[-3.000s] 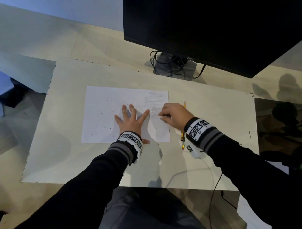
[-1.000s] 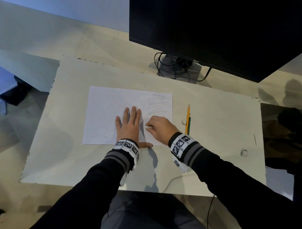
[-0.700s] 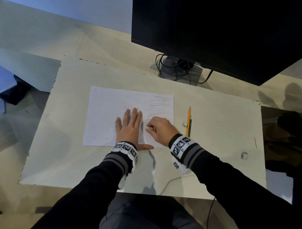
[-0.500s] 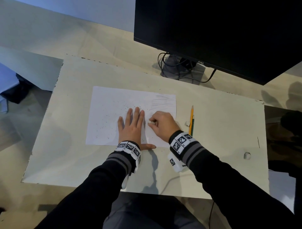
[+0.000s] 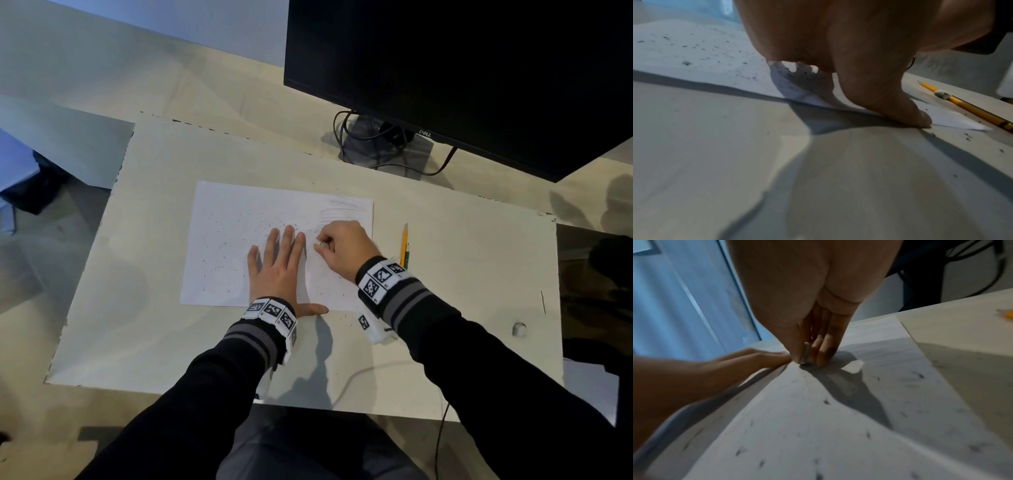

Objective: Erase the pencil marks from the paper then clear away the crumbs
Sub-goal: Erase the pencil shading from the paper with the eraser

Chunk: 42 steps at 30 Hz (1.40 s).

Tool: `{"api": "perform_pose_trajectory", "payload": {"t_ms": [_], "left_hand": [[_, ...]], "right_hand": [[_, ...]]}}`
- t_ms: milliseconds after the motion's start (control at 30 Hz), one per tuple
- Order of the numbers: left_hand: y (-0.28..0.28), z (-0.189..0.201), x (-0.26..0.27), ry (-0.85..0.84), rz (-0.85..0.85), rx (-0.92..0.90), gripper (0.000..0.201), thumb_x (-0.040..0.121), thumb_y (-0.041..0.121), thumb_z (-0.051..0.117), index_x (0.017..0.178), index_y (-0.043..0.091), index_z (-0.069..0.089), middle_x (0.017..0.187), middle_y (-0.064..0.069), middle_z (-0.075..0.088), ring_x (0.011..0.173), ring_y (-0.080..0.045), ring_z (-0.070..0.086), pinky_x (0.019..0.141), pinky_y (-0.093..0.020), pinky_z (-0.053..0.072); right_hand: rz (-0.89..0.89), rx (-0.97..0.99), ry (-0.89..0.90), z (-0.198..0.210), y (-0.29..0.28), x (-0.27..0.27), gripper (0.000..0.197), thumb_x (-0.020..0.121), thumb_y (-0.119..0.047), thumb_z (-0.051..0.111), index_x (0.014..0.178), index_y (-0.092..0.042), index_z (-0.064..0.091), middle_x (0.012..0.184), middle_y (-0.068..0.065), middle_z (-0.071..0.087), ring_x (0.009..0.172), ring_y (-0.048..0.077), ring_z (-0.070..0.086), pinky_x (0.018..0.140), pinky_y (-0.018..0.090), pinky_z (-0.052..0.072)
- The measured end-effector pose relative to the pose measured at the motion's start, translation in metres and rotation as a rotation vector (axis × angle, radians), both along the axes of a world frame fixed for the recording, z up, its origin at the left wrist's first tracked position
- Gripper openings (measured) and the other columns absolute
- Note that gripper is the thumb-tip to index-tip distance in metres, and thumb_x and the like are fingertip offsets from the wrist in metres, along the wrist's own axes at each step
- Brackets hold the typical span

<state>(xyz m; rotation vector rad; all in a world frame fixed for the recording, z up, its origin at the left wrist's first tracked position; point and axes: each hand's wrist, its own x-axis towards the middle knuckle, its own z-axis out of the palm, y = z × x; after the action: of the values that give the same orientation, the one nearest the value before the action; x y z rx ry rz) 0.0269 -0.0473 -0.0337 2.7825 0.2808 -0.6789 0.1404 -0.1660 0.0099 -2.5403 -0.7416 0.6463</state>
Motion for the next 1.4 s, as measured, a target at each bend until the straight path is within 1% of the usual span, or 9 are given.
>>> {"api": "perform_pose_trajectory", "payload": {"t_ms": [200,400,567,700,867,1033,1200,1333,1400], "left_hand": [[0.001,0.002,0.0,0.0,-0.017,0.009,0.145,0.056,0.095,0.052,0.149,0.02,-0.031,0.159,-0.001,-0.033,0.147,-0.026,-0.027,0.119,-0.055,-0.005],[0.002,0.003,0.0,-0.003,-0.013,0.004,0.145,0.056,0.095,0.052,0.152,0.021,-0.026,0.16,0.0,-0.03,0.148,-0.026,-0.025,0.119,-0.056,-0.004],[0.002,0.002,-0.001,-0.017,-0.015,0.011,0.144,0.056,0.095,0.051,0.152,0.021,-0.026,0.16,0.0,-0.029,0.148,-0.026,-0.024,0.119,-0.055,-0.002],[0.002,0.001,0.0,-0.009,-0.005,0.009,0.145,0.055,0.095,0.052,0.152,0.021,-0.026,0.16,0.0,-0.029,0.148,-0.026,-0.024,0.118,-0.055,-0.004],[0.002,-0.001,0.0,-0.016,-0.007,0.006,0.145,0.056,0.095,0.053,0.151,0.022,-0.028,0.16,0.0,-0.03,0.148,-0.026,-0.026,0.118,-0.054,-0.006],[0.001,-0.001,0.0,-0.015,-0.012,0.015,0.146,0.054,0.095,0.053,0.152,0.021,-0.025,0.161,-0.001,-0.028,0.148,-0.027,-0.023,0.117,-0.056,-0.004],[0.002,-0.002,0.001,-0.01,-0.013,0.026,0.146,0.054,0.096,0.053,0.151,0.022,-0.027,0.161,-0.001,-0.028,0.148,-0.028,-0.023,0.118,-0.055,-0.002],[0.0,0.0,0.003,0.015,-0.014,0.039,0.147,0.053,0.095,0.054,0.151,0.02,-0.027,0.161,-0.002,-0.027,0.148,-0.029,-0.023,0.119,-0.057,0.001],[-0.002,0.002,0.005,0.028,-0.016,0.047,0.148,0.053,0.094,0.056,0.151,0.02,-0.027,0.161,-0.003,-0.026,0.148,-0.03,-0.022,0.119,-0.058,0.002]], "right_hand": [[0.146,-0.052,0.054,0.004,0.004,-0.028,0.012,0.093,-0.021,0.062,0.089,-0.011,0.067,0.087,0.001,0.063,0.08,0.017,0.057,0.074,0.029,0.049],[-0.159,0.063,0.004,-0.005,0.005,-0.006,0.009,0.087,-0.021,0.07,0.083,-0.013,0.071,0.072,-0.005,0.062,0.068,0.011,0.056,0.07,0.024,0.05],[0.003,0.011,0.063,-0.001,0.001,-0.018,0.011,0.09,-0.022,0.066,0.089,-0.012,0.071,0.074,-0.009,0.057,0.072,0.012,0.054,0.069,0.023,0.046],[-0.186,0.013,-0.052,-0.007,-0.002,0.011,0.009,0.088,-0.021,0.066,0.083,-0.015,0.07,0.075,-0.005,0.062,0.071,0.012,0.056,0.07,0.026,0.05],[0.097,-0.021,0.027,-0.002,-0.002,-0.02,0.011,0.092,-0.021,0.063,0.093,-0.012,0.069,0.084,-0.003,0.062,0.079,0.014,0.055,0.075,0.028,0.048],[-0.095,0.011,-0.072,-0.008,-0.001,0.0,0.009,0.089,-0.021,0.066,0.089,-0.013,0.07,0.08,-0.004,0.062,0.077,0.014,0.056,0.074,0.029,0.05],[0.129,-0.02,0.028,-0.003,-0.008,-0.031,0.012,0.093,-0.021,0.061,0.094,-0.012,0.068,0.085,-0.003,0.06,0.079,0.013,0.052,0.075,0.026,0.046],[-0.073,0.012,-0.069,-0.007,-0.021,-0.009,0.009,0.091,-0.021,0.065,0.088,-0.013,0.069,0.077,-0.009,0.058,0.073,0.011,0.053,0.072,0.025,0.047],[-0.047,0.018,-0.056,-0.007,-0.02,-0.018,0.008,0.091,-0.02,0.065,0.089,-0.013,0.068,0.077,-0.009,0.056,0.073,0.011,0.052,0.07,0.024,0.045]]}}
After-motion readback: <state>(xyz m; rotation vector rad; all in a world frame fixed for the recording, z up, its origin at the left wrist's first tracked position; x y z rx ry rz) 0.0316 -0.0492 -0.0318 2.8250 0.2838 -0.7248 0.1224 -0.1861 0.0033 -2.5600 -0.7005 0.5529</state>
